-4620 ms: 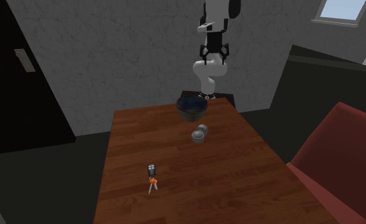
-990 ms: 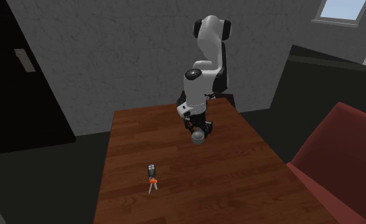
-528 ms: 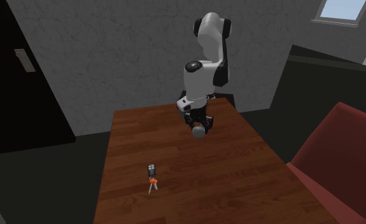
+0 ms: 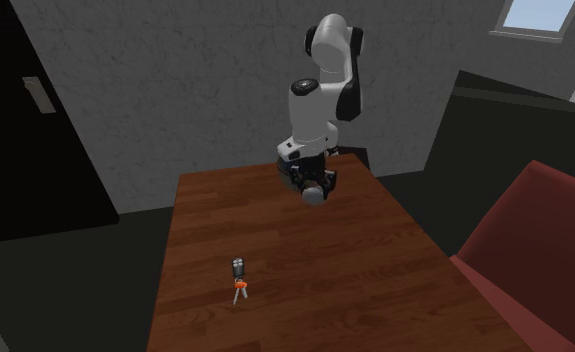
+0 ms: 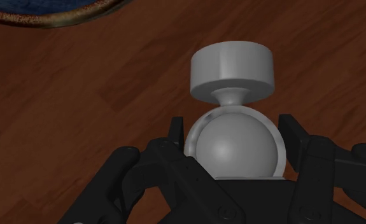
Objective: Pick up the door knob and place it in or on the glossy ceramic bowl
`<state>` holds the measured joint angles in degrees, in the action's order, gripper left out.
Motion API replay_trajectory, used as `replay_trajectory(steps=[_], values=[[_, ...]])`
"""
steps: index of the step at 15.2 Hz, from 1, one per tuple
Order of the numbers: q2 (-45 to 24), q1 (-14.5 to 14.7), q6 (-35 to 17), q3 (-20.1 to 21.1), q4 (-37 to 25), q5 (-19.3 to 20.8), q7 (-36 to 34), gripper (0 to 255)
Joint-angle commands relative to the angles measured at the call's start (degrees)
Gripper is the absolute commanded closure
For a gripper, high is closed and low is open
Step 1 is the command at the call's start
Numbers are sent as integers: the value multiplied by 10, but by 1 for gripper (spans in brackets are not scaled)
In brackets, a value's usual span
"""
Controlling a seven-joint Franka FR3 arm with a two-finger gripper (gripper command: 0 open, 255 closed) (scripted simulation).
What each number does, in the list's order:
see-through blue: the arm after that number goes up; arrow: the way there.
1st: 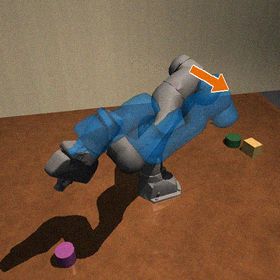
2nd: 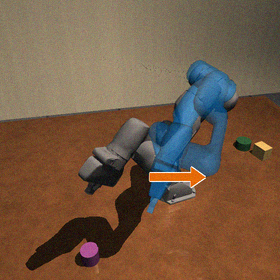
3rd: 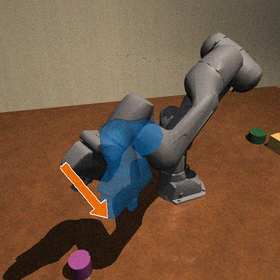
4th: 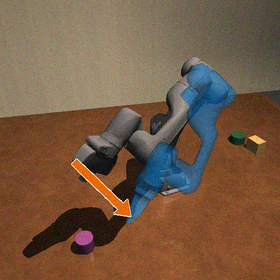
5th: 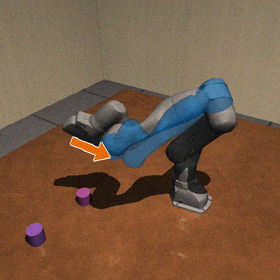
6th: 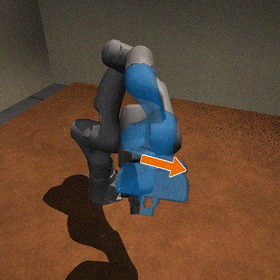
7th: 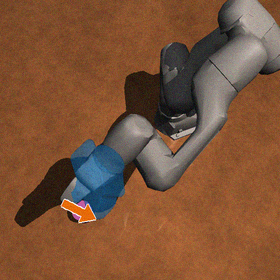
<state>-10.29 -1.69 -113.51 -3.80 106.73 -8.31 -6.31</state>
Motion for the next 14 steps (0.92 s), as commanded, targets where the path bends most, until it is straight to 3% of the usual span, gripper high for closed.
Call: replay_trajectory(steps=[1,14], values=[[4,0,14,0,-10,1,-2,255],[23,-1,108,-1,-85,7,-14,255]])
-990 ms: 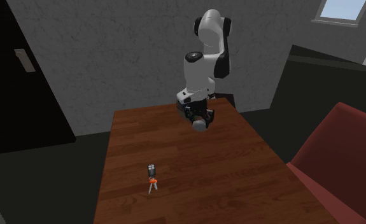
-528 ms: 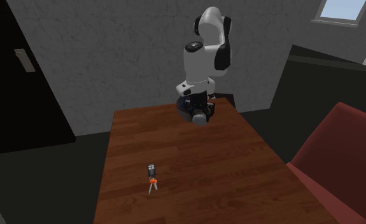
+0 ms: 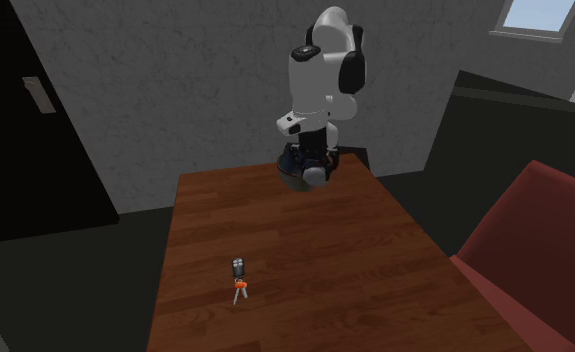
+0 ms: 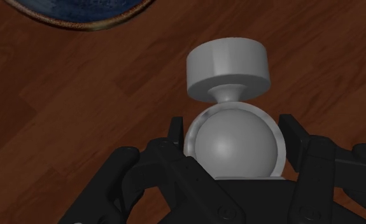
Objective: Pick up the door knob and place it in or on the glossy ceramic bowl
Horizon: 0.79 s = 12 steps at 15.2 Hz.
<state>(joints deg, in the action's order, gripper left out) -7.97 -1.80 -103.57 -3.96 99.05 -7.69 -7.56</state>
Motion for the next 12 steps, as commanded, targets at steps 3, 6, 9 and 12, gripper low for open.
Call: replay_trajectory(steps=[3,6,9,12], values=[[2,0,31,0,-30,1,-4,255],[46,-4,21,-4,26,4,5,255],[110,-12,10,-12,103,10,20,255],[173,-20,4,-20,172,18,34,255]])
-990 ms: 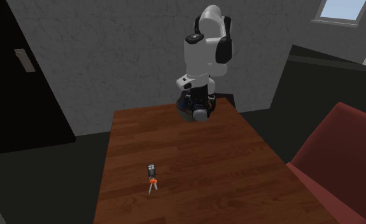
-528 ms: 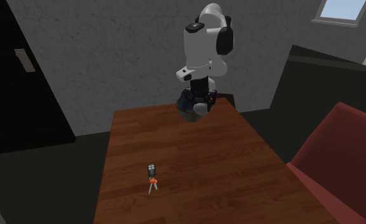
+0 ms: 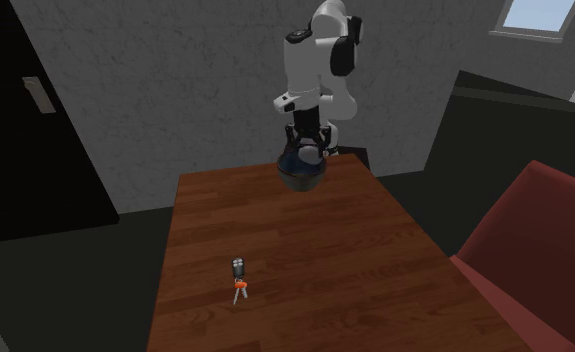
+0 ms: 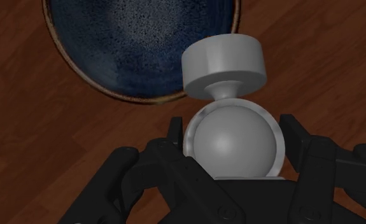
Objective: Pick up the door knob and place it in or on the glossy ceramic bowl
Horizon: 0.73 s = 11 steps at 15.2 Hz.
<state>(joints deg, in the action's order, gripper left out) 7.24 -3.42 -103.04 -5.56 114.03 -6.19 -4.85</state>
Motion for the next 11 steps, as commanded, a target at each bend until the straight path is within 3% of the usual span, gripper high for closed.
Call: replay_trajectory(steps=[1,7,11], values=[[41,-7,-1,-7,43,6,12,255],[170,-31,10,-29,163,32,43,255],[166,-31,-21,-30,190,32,46,255]])
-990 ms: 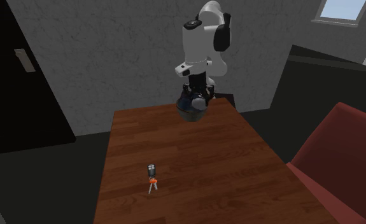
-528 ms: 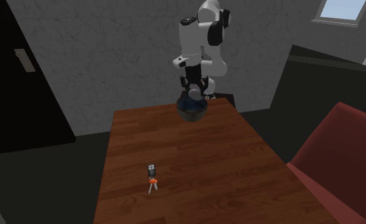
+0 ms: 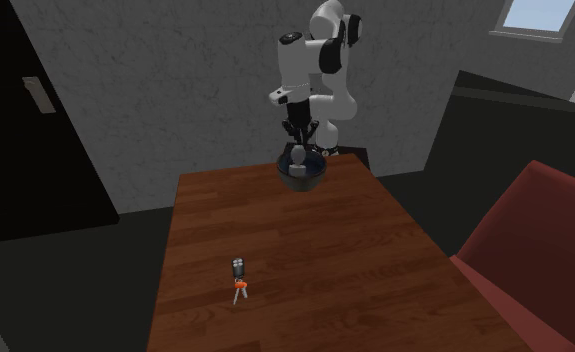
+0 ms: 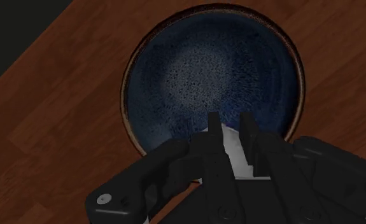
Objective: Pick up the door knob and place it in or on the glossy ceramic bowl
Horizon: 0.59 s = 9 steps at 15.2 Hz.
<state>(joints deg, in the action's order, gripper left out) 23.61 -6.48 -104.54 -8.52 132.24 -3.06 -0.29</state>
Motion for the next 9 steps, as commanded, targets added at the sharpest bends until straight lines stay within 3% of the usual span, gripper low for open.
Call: replay_trajectory(steps=[1,4,5,8,9], values=[[1,0,-14,-1,15,0,2,255],[-1,0,-22,-1,21,0,2,255],[-1,0,-22,-1,21,0,2,0],[-94,-4,16,23,-80,33,-64,0],[-101,-4,19,24,-87,36,-68,0]])
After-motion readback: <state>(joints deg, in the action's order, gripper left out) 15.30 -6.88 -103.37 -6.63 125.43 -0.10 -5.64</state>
